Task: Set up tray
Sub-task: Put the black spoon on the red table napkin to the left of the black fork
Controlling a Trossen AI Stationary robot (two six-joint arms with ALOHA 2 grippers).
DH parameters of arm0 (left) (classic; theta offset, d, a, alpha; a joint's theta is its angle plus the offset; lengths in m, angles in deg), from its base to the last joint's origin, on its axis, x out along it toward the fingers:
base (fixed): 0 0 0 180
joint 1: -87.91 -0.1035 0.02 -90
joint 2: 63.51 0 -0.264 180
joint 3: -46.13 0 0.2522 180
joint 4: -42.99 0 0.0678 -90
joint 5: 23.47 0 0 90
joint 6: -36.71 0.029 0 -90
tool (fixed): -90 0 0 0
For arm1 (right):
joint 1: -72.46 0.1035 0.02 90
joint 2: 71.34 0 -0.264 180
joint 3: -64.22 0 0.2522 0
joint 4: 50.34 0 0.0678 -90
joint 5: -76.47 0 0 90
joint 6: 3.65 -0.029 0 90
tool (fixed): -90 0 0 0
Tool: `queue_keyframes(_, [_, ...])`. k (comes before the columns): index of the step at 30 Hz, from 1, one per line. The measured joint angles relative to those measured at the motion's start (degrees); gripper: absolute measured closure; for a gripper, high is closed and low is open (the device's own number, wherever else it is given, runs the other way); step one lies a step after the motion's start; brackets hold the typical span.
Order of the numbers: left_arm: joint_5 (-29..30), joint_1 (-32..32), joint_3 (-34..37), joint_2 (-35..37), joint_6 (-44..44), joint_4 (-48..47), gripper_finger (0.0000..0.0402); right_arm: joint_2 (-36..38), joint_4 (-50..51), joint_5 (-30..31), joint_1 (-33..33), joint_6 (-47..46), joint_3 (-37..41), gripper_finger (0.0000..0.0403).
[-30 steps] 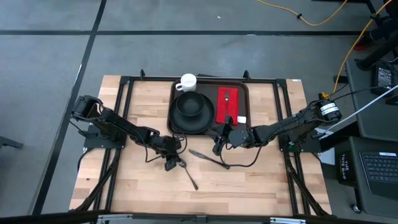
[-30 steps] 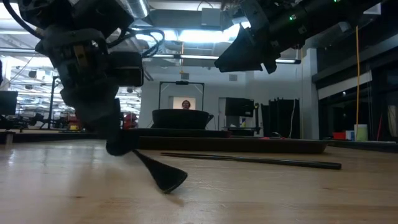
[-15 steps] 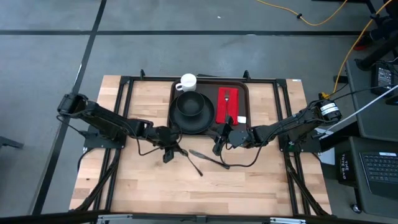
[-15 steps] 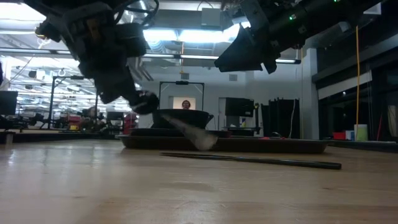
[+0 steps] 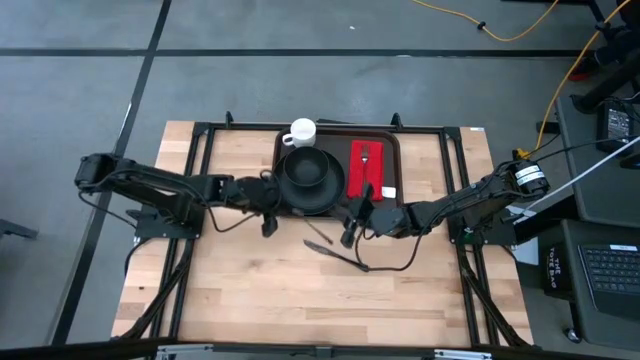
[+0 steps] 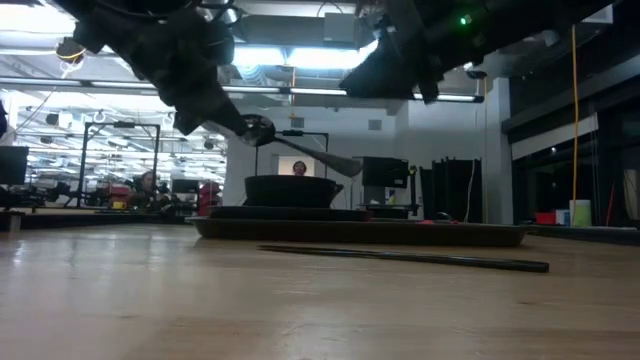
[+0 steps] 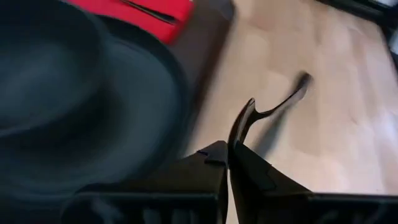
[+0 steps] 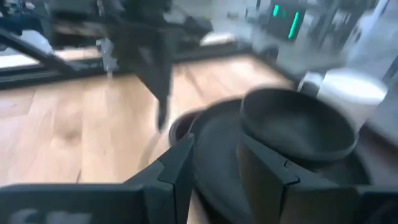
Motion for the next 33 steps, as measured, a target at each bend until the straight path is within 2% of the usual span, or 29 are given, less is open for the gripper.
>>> queue_keyframes(6, [4.79, -4.59, 0.00, 3.69, 2.72, -0.13, 0.0399, 0.01, -8.43, 1.41, 0.00, 11.76, 0.00, 0.0279])
queue_keyframes(10, [8.13, -6.64, 0.00, 5.95, 6.12, 0.79, 0.0400, 0.01, -10.50, 1.42, 0.00, 17.81, 0.00, 0.0279])
queue_keyframes(14, [10.03, -8.66, 0.00, 7.27, 10.63, 3.53, 0.0399, 0.01, -14.21, 1.47, 0.00, 28.32, 0.00, 0.0279])
queue_keyframes(17, [12.45, -10.12, 0.00, 7.30, 12.91, 6.01, 0.0399, 0.02, -16.76, 3.74, 0.00, 35.50, -0.13, 0.0279])
queue_keyframes(20, [13.01, -11.79, 0.00, 7.25, 14.59, 8.24, 0.0399, 0.03, -16.61, 7.13, -0.10, 39.71, -1.15, 0.0279])
queue_keyframes(23, [13.00, -13.16, 0.00, 7.17, 15.02, 10.20, 0.0400, -0.94, -15.83, 7.55, -0.56, 41.60, -3.39, 0.0279])
queue_keyframes(28, [12.96, -14.38, -0.01, 7.17, 15.72, 11.75, 0.0399, -5.16, -7.52, 7.74, -2.11, 44.54, -10.70, 0.0279])
queue_keyframes(33, [12.89, -14.49, 0.00, 7.17, 16.06, 11.86, 0.0399, -10.93, -4.38, 14.55, -3.38, 49.43, -16.79, 0.0279])
